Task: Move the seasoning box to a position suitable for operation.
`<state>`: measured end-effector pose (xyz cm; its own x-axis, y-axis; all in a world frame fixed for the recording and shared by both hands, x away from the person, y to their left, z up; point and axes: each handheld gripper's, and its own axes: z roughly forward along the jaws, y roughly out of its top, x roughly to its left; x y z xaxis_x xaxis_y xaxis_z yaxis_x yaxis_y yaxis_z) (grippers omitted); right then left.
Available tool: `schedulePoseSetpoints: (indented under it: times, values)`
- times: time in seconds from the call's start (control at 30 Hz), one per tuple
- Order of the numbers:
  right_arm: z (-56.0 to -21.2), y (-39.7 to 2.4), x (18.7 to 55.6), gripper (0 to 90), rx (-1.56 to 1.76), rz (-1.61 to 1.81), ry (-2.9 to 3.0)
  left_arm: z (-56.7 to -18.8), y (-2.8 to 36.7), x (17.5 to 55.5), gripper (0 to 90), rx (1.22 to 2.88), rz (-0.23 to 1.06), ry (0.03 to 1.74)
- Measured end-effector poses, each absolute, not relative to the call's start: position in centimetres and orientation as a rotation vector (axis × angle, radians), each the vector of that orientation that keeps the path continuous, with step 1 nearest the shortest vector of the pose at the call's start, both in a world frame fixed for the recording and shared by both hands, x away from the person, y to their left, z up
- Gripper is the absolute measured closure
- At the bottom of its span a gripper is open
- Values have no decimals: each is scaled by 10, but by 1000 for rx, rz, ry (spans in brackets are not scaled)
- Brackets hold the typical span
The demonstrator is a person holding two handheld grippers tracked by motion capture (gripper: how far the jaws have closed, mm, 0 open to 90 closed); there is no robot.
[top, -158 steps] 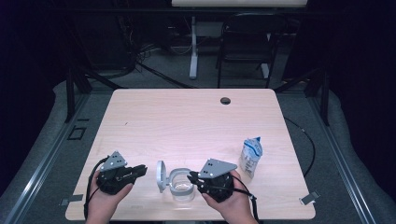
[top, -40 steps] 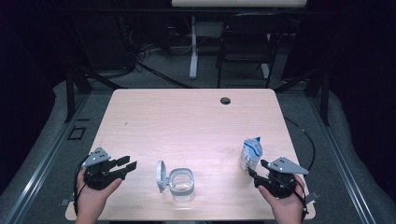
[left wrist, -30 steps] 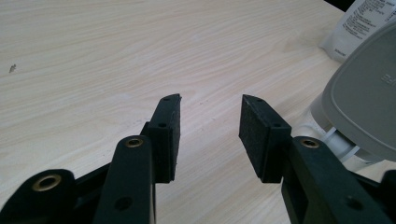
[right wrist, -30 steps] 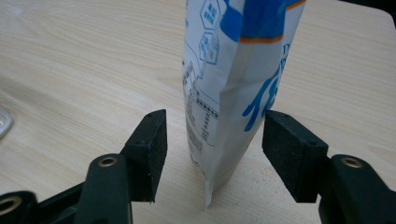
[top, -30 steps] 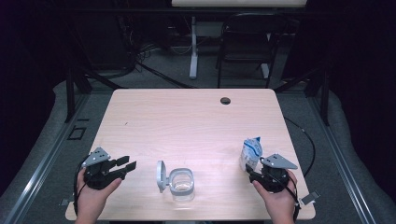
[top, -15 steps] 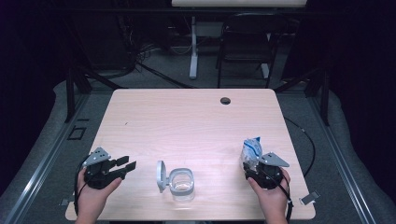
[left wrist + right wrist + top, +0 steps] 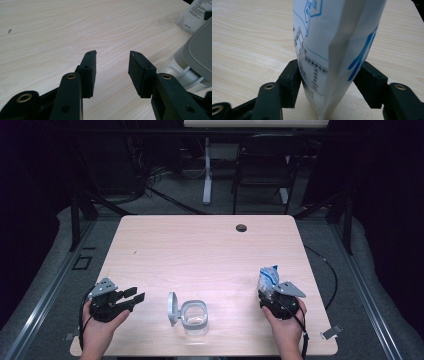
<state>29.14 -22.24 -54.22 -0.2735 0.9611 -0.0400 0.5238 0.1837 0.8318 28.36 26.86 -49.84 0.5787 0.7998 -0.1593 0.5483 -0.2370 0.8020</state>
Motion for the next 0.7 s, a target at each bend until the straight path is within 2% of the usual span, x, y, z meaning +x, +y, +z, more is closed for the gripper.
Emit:
schedulePoseSetpoints:
  times: [0.23,0.7]
  values:
    - [-541,-234,291,457,1309,1018,1976,-500,268,285,588,1924,356,1086]
    - [-536,-244,286,462,1131,1069,2186,-501,267,285,589,1924,357,1084]
